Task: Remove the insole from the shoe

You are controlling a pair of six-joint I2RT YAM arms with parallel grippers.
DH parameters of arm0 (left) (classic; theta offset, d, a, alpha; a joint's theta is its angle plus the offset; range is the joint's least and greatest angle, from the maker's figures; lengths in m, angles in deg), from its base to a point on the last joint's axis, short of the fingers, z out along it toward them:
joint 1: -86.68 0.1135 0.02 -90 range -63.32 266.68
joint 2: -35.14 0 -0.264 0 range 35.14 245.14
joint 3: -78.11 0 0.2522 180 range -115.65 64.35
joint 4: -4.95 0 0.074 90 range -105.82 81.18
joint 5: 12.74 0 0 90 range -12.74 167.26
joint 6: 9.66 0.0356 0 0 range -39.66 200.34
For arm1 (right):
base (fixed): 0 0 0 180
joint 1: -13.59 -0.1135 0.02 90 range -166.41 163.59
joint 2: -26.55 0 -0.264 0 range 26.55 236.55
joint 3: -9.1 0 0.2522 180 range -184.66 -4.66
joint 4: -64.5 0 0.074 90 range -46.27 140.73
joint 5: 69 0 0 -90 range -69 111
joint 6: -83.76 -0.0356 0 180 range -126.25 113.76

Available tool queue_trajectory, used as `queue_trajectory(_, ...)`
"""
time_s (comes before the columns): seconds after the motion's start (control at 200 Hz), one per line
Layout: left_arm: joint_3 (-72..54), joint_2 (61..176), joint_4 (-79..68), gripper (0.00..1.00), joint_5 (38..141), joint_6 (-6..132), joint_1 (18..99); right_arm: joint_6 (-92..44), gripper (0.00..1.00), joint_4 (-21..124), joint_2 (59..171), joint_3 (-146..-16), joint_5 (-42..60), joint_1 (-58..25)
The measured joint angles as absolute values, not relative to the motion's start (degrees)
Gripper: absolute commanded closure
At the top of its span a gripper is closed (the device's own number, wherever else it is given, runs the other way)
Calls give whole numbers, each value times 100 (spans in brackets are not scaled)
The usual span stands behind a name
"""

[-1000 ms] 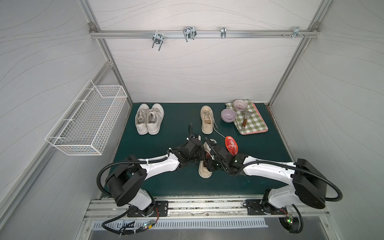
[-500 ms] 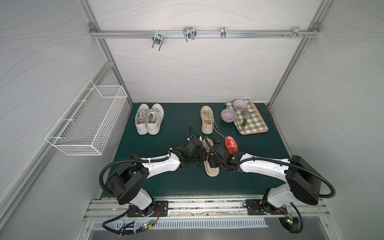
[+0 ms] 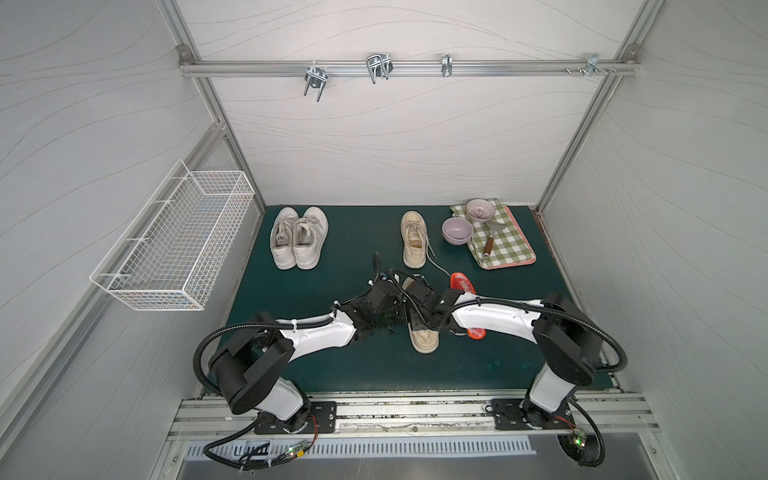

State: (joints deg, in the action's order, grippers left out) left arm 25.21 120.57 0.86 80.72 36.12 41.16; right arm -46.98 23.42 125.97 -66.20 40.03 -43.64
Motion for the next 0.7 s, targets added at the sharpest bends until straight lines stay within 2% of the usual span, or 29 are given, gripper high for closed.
queue_trajectory(0.21, 2696, 11974, 250, 100, 8121, 3518, 4199, -4684, 51, 1840, 13060, -7162, 3909, -4390)
queue_trajectory(0.425, 2786, 11958, 311, 100, 8066, 3500, 4180, -4588, 73, 1842, 13255, -7407, 3867, -4397)
queue_trajectory(0.7, 2801, 11886, 363, 100, 8044, 3470, 4164, -4569, 94, 2611, 12912, -6848, 3813, -4429)
